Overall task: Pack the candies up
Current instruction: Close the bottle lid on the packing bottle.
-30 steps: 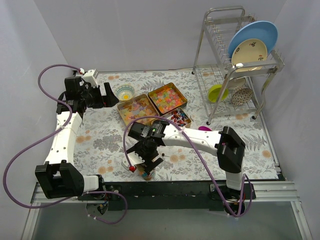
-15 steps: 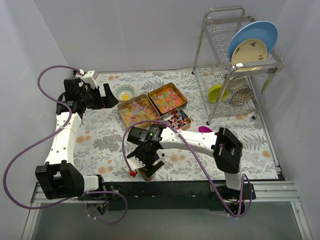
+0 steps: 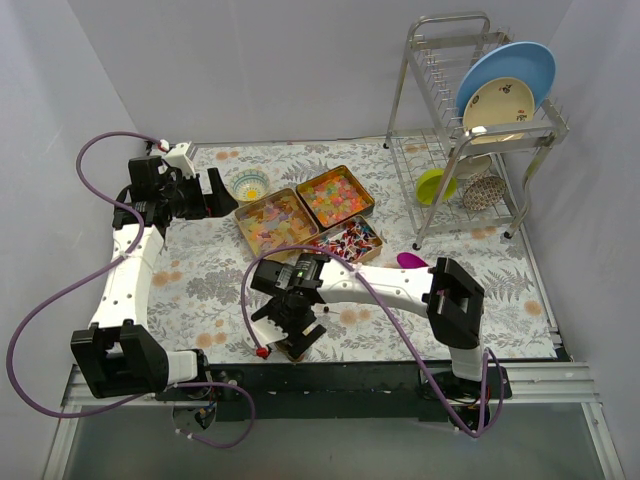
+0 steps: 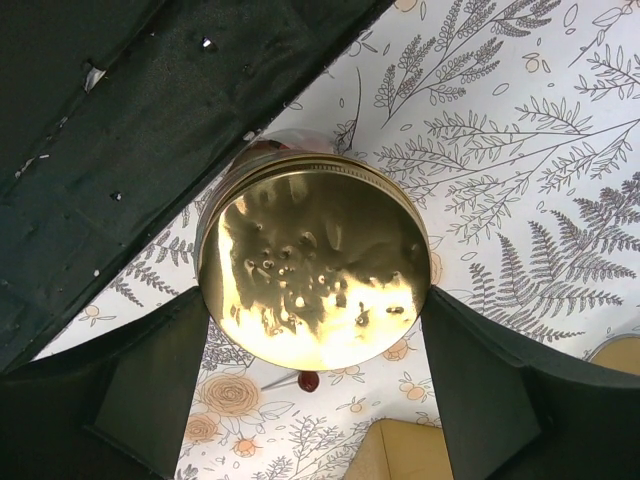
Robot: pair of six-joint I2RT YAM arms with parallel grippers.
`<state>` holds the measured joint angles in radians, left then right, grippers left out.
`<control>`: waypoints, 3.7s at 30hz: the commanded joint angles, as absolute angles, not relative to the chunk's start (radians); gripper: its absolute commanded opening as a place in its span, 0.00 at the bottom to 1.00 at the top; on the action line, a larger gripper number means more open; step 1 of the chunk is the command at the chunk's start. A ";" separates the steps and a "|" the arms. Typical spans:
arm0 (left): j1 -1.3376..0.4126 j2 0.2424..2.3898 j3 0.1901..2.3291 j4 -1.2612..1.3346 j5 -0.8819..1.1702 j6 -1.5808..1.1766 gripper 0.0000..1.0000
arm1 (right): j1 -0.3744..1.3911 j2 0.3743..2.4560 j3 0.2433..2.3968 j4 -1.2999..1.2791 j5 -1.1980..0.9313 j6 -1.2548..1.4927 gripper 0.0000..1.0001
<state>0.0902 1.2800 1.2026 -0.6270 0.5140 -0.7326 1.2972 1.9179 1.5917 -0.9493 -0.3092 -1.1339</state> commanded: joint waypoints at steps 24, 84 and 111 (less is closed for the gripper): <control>0.103 1.282 1.169 -0.583 0.552 -0.755 0.98 | 1.324 1.899 1.594 -1.072 -0.229 -1.111 0.75; 0.112 1.262 1.103 -0.571 0.568 -0.753 0.98 | 1.324 1.939 1.628 -1.038 -0.255 -1.038 0.80; 0.123 1.270 1.092 -0.479 0.693 -0.766 0.98 | 1.221 1.775 1.598 -0.921 -0.432 -0.862 0.40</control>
